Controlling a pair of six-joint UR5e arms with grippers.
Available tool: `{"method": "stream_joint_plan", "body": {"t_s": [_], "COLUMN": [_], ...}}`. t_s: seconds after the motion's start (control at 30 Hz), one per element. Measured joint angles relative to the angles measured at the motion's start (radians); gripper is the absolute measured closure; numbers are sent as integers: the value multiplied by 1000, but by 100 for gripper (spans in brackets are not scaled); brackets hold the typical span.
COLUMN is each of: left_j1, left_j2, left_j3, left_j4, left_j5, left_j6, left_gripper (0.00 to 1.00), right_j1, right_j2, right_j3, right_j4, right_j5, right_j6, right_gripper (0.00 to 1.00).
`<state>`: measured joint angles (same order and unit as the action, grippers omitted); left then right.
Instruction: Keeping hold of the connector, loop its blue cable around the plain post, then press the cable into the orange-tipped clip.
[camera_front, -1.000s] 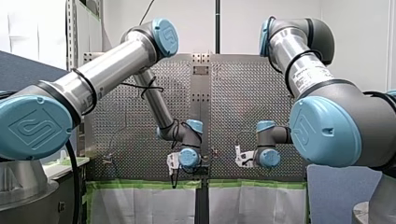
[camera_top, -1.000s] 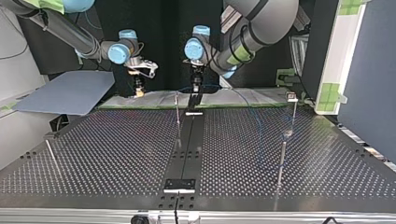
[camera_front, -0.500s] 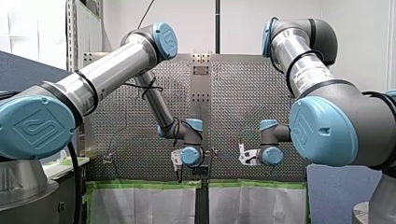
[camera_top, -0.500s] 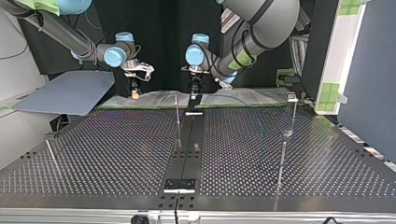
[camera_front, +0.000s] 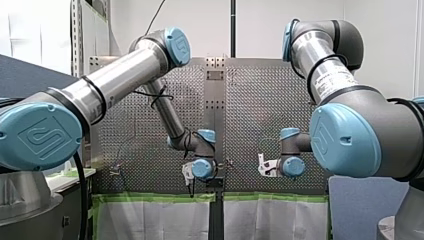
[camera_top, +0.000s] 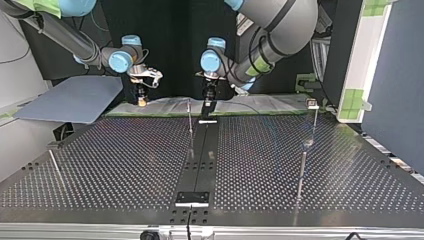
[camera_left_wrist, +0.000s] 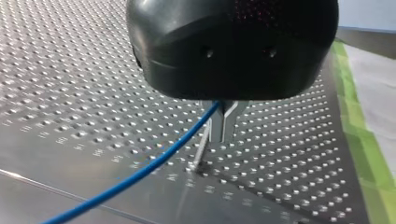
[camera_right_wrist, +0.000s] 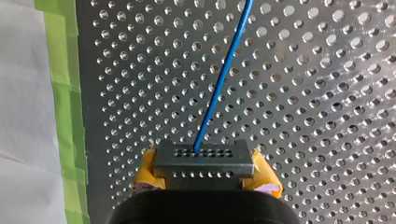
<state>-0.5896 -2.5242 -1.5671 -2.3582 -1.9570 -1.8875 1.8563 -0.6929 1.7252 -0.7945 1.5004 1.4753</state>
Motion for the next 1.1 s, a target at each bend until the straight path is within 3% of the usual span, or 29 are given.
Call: {"method": "stream_joint_plan", "body": {"t_s": [0.27, 0.63, 1.1], "left_j1": [11, 49, 92], "left_j2": [-55, -59, -59], "left_j3": [56, 153, 198], "left_j4": [6, -52, -79], "left_j5": [45, 80, 97], "left_j6": [-48, -58, -62], "left_gripper": [100, 100, 100], "right_j1": [-5, -18, -41], "right_j2": [0, 0, 2], "right_j3": [-3, -36, -95], "right_j4": [-4, -9, 15], "right_j5": [0, -1, -15], "right_j6": [3, 15, 17], "right_gripper": [100, 100, 100]}}
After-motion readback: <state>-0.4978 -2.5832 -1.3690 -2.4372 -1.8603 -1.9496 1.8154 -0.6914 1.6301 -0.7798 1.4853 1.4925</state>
